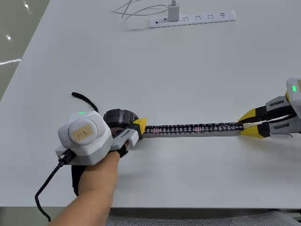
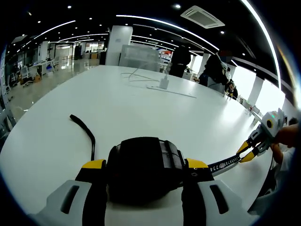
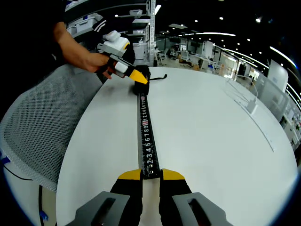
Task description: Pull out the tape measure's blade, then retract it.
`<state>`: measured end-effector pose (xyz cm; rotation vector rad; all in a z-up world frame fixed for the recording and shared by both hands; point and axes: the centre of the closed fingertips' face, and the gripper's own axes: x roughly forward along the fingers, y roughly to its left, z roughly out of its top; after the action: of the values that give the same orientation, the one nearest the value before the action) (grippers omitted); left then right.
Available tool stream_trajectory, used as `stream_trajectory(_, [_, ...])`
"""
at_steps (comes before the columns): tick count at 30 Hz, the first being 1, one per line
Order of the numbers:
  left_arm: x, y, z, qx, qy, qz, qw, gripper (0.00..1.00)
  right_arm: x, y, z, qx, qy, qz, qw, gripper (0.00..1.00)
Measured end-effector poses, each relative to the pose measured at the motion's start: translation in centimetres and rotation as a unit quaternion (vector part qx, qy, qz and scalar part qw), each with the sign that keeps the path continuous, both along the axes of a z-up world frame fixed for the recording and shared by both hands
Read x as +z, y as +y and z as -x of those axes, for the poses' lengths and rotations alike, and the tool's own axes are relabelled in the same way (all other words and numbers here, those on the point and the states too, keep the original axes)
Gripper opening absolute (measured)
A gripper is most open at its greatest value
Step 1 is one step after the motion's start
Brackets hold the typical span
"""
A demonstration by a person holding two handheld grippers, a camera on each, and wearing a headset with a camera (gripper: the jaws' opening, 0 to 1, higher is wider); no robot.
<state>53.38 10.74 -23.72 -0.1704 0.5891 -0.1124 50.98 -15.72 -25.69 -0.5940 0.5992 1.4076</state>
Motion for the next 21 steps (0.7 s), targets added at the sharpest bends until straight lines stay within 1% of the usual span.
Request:
stream_trajectory(5, [-0.01,0.02,0.0,0.0,0.001,0.002,1.0,0.59,0.0,-0.03,-0.07,-0.003,0.003,-0.003,1.0,0.07])
stream_trajectory(15, [-0.03,0.0,-0.04,0.0,0.002,0.005,1.0,0.58,-0.05,-0.08,-0.31,-0.005,-0.005,0.003,1.0,0.07])
stream_trajectory(21, [0.0,0.04,0.01,0.0,0.003,0.008,1.0,0.58,-0.14,0.74,-0.28,-0.004,-0.004,0.001,1.0,0.07])
